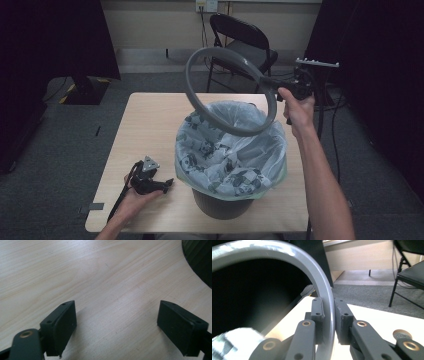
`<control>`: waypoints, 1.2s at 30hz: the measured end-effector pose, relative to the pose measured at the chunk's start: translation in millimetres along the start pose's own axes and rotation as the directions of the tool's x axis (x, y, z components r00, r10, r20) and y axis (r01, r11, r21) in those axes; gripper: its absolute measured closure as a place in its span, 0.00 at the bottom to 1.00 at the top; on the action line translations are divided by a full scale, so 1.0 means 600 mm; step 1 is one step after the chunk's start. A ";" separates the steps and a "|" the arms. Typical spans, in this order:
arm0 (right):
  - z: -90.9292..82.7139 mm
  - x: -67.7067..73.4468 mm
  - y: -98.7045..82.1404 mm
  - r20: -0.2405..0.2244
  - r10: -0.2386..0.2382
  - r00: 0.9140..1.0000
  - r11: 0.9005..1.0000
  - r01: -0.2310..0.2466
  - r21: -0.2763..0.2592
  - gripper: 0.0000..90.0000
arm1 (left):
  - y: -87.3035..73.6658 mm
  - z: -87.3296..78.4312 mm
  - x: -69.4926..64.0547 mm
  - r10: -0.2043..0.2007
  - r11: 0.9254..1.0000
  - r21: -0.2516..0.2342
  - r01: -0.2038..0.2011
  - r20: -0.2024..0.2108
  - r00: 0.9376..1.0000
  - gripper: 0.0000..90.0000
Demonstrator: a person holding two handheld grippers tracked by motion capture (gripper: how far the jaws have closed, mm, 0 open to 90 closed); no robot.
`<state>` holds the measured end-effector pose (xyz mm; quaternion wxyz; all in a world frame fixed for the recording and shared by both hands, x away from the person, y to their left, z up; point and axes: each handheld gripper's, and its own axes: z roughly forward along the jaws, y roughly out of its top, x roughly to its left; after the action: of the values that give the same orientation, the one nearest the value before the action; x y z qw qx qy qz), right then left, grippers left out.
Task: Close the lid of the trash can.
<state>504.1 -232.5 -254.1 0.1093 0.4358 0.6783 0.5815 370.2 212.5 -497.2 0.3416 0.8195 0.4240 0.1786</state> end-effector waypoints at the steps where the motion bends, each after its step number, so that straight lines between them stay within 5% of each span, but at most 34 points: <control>1: 0.001 0.004 -0.004 -0.009 0.000 1.000 1.000 0.000 0.002 0.88 | 0.002 -0.002 0.000 -0.002 1.000 0.008 0.002 0.003 1.000 0.19; 7: -0.003 0.021 -0.014 -0.041 -0.023 0.999 1.000 0.023 -0.001 0.88 | 0.015 -0.028 0.000 -0.012 0.998 -0.062 0.013 0.012 1.000 0.24; 13: -0.014 0.039 -0.019 -0.080 -0.085 0.993 0.996 0.088 0.029 0.88 | 0.044 -0.066 -0.001 -0.056 0.980 -0.189 0.061 0.030 0.998 0.24; 21: -0.024 0.054 -0.036 -0.095 -0.133 0.987 0.988 0.139 0.061 0.88 | 0.085 -0.106 -0.010 -0.035 0.969 -0.242 0.047 0.055 0.998 0.25; 26: -0.033 0.055 -0.047 -0.110 -0.137 0.984 0.988 0.144 0.059 0.87 | 0.101 -0.128 -0.008 -0.054 0.958 -0.279 0.073 0.074 0.996 0.26; 36: -0.053 0.057 -0.061 -0.127 -0.144 0.982 0.988 0.150 0.041 0.87 | 0.135 -0.174 -0.006 -0.057 0.927 -0.365 0.084 0.085 0.995 0.26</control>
<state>445.9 -228.0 -264.4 0.0989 0.3505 0.7283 0.5805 353.3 219.2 -366.2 0.5103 0.7313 0.3995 0.2126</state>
